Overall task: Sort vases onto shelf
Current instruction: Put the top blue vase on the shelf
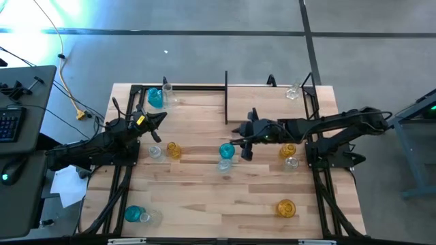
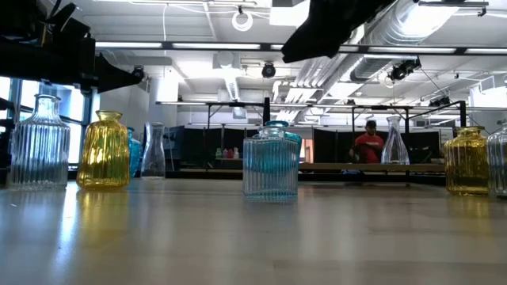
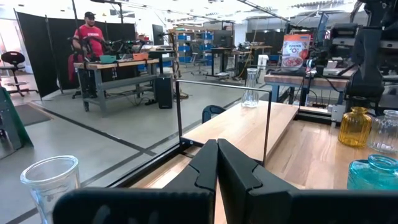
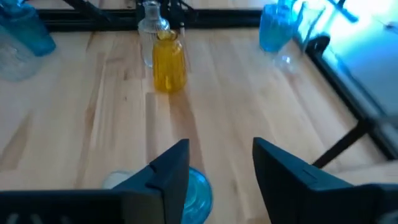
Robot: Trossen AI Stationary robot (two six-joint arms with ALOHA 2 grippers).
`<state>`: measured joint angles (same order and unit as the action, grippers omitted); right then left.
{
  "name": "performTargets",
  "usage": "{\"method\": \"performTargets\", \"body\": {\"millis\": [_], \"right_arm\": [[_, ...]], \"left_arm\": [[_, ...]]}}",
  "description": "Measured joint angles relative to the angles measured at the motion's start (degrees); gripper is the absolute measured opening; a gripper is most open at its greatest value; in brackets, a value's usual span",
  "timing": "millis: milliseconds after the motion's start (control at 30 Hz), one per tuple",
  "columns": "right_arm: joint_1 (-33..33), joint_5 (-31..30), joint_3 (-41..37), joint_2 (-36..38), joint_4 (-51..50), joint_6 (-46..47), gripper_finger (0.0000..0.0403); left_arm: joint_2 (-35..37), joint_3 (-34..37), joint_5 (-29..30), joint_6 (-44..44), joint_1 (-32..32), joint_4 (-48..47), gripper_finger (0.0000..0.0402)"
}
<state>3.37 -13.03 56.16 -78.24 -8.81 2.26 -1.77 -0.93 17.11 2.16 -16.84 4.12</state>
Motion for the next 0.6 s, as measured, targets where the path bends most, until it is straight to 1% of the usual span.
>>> {"method": "performTargets", "body": {"millis": [67,133,200,267,300,333,433,533,600], "right_arm": [[-0.93,2.15,0.0,-0.24,0.98,-1.79,0.0139],[-1.85,5.16,-0.11,-0.24,1.12,-3.92,0.011],[-2.73,7.9,-1.35,-0.24,4.5,-6.9,0.0072],[-4.1,12.29,-3.11,-0.27,9.47,-9.71,0.0029],[-4.92,14.69,-4.04,-0.28,12.77,-10.29,0.0015],[-5.88,17.13,-5.09,-0.28,16.35,-10.78,0.0008],[-8.7,22.32,-7.98,-0.26,22.68,-11.34,0.0023],[-11.39,23.46,-8.79,-0.25,25.12,-12.21,0.0028],[-13.04,23.58,-8.79,-0.24,25.04,-13.45,0.0024]], "left_arm": [[-0.02,-0.01,0.0,0.01,-0.02,0.0,0.0001],[0.01,-0.02,-0.01,-0.01,-0.02,0.0,0.0001],[-0.01,0.0,-0.01,-0.01,-0.02,0.0,0.0001],[-0.02,-0.01,-0.01,0.0,-0.02,-0.01,0.0001],[-0.02,0.0,-0.01,0.0,-0.02,0.0,0.0001],[0.0,0.0,-0.01,-0.01,-0.02,0.0,0.0001],[-0.02,0.0,-0.01,-0.01,-0.02,0.32,0.0001],[-0.01,0.0,-0.01,-1.42,-0.02,0.82,0.0001],[-0.05,0.0,-0.2,-5.33,0.01,3.01,0.0001]]}}
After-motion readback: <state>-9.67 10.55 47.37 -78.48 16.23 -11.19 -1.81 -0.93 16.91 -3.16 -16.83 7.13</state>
